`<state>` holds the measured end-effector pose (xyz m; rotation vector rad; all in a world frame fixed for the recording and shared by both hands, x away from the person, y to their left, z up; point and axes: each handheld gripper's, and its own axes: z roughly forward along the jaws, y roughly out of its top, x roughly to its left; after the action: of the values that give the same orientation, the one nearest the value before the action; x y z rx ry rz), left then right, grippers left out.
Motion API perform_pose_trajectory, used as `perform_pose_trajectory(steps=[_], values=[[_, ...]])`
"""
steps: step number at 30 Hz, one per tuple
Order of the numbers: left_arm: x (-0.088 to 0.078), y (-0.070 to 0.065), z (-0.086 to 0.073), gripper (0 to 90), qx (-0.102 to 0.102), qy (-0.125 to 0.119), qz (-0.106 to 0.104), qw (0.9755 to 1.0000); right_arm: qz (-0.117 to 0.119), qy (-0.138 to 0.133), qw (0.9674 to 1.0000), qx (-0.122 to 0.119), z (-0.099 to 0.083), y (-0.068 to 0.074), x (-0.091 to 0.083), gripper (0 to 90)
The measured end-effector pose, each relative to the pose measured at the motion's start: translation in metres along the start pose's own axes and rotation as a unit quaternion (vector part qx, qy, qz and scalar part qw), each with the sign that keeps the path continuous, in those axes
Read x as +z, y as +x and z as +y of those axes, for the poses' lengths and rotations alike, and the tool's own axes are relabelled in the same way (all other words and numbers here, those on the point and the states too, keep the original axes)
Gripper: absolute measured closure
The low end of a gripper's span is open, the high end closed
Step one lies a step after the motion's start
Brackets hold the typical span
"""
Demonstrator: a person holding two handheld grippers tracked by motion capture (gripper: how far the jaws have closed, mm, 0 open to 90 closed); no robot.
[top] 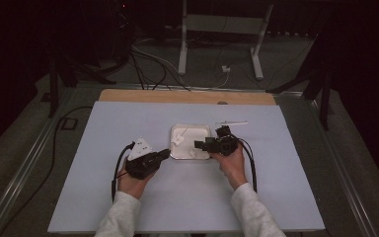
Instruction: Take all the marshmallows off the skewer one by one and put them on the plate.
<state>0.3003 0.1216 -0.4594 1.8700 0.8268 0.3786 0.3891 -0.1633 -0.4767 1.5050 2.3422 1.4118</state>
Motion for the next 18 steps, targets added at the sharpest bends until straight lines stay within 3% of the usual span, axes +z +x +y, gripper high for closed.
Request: perform_pose_trajectory(steps=[7,12,18], values=[[0.002,-0.001,0.000,90.0,0.004,0.004,-0.001,1.0000,0.068,-0.037,0.9969,-0.016,0.007,0.016,-0.016,28.5],[0.003,-0.001,-0.001,90.0,0.003,0.004,-0.001,1.0000,0.101,-0.049,0.9935,-0.017,0.013,0.023,-0.022,28.0],[0.004,-0.003,-0.001,90.0,0.005,0.006,-0.003,1.0000,0.127,-0.051,0.9901,-0.031,0.020,0.032,-0.023,40.7]])
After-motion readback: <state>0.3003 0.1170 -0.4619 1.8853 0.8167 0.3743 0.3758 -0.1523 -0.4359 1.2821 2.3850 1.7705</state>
